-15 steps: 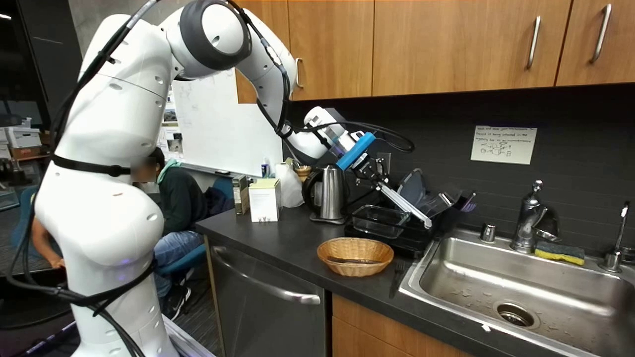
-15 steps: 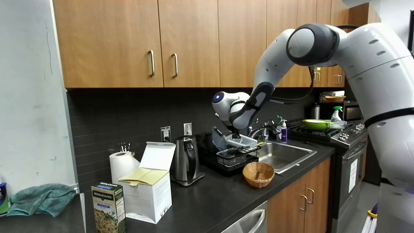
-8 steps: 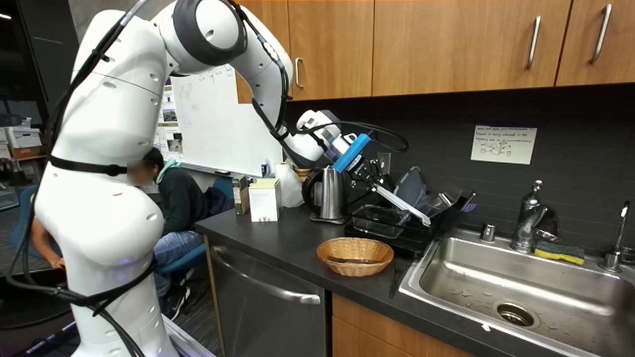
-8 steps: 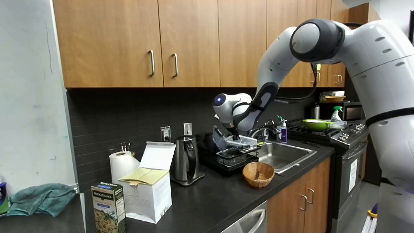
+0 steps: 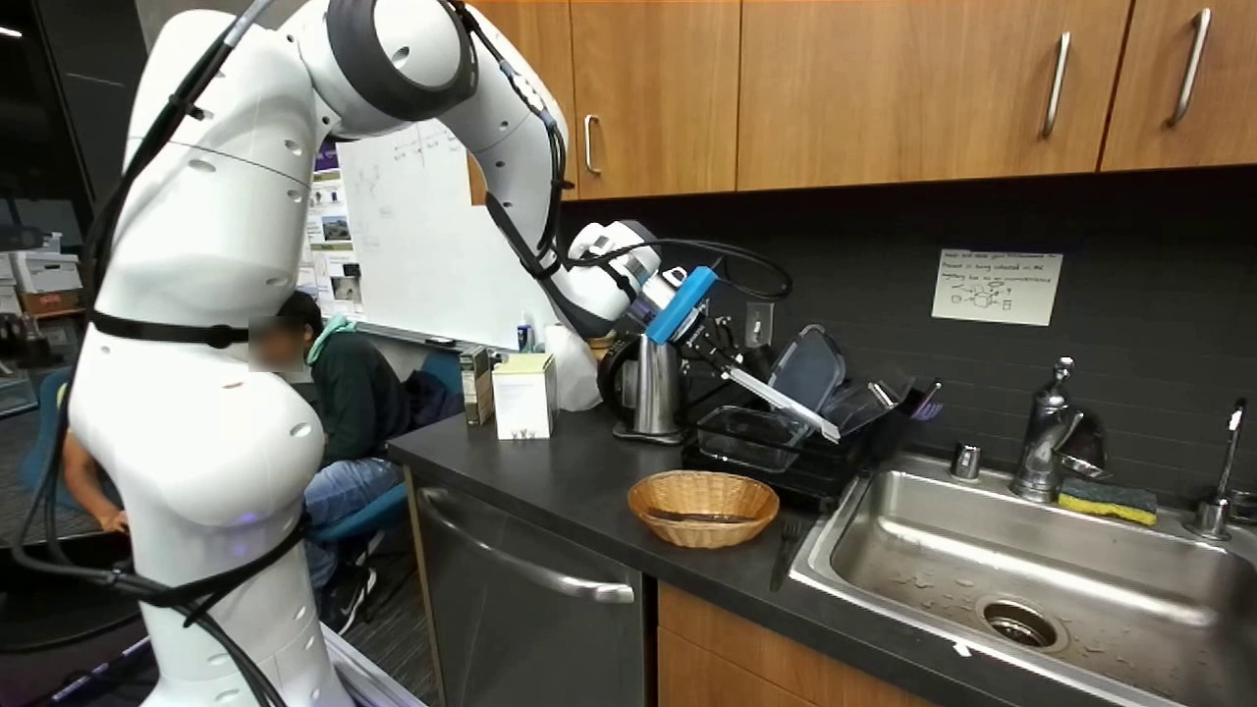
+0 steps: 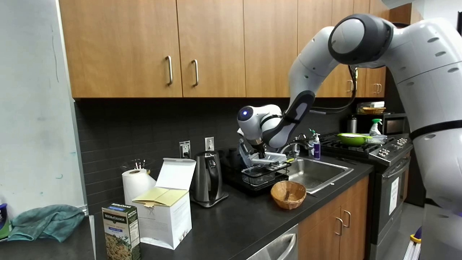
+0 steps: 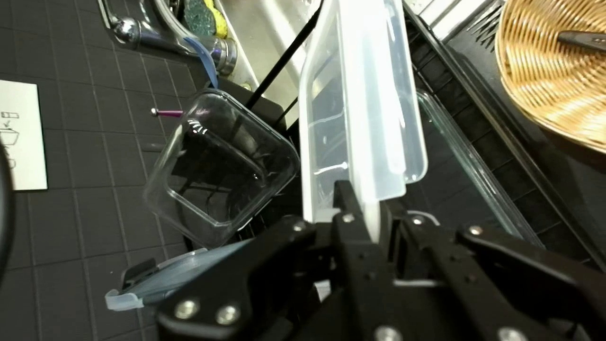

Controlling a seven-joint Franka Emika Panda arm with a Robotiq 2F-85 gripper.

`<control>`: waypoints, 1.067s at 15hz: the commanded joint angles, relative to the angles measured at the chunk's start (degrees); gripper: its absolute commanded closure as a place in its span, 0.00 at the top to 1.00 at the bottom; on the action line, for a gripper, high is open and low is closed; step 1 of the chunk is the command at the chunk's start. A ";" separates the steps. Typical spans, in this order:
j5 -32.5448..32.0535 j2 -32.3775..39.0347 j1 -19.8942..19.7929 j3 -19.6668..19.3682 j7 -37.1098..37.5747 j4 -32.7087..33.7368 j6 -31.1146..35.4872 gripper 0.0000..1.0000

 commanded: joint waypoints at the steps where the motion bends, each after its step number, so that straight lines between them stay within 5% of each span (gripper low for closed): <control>1: -3.29 -3.17 0.11 1.00 1.88 -3.24 2.06 0.04; 16: -15.25 -4.53 -0.52 1.52 8.38 -6.24 7.46 0.04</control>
